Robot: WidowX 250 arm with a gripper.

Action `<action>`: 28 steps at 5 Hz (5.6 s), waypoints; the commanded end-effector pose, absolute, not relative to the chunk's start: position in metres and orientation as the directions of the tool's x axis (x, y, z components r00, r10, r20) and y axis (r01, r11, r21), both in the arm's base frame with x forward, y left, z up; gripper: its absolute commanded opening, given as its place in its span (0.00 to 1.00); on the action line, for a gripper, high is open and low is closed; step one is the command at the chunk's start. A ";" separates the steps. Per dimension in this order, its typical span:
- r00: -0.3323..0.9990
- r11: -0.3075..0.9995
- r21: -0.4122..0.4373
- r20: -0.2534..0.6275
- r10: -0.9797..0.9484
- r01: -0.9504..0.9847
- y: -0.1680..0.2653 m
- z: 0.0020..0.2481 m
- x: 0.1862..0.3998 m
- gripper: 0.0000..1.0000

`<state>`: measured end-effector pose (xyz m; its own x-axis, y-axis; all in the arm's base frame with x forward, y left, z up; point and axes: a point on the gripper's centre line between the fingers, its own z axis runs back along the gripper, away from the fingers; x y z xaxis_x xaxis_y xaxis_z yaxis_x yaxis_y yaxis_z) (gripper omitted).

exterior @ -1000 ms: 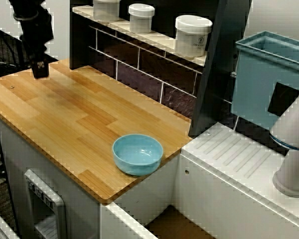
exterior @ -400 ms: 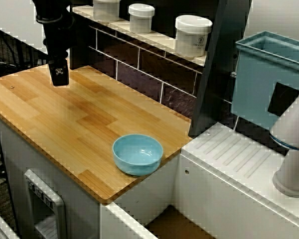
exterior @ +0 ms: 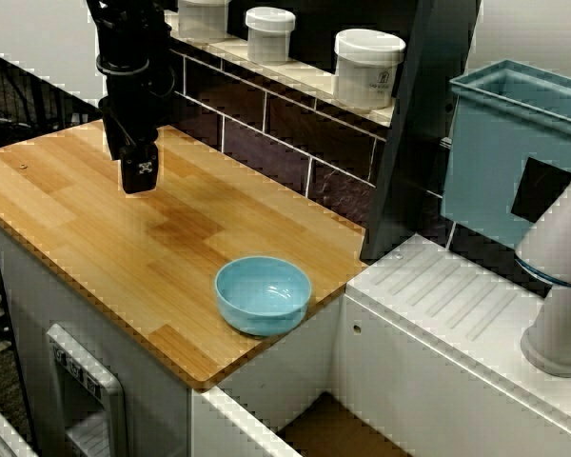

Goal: Push into sink

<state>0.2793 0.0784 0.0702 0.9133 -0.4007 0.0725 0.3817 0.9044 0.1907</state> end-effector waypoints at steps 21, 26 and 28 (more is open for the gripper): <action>0.504 0.514 0.232 0.105 -0.857 0.826 -0.073 0.075 0.264 1.00; 0.504 0.514 0.232 0.105 -0.857 0.826 -0.073 0.075 0.264 1.00; 0.504 0.514 0.232 0.105 -0.857 0.826 -0.073 0.075 0.264 1.00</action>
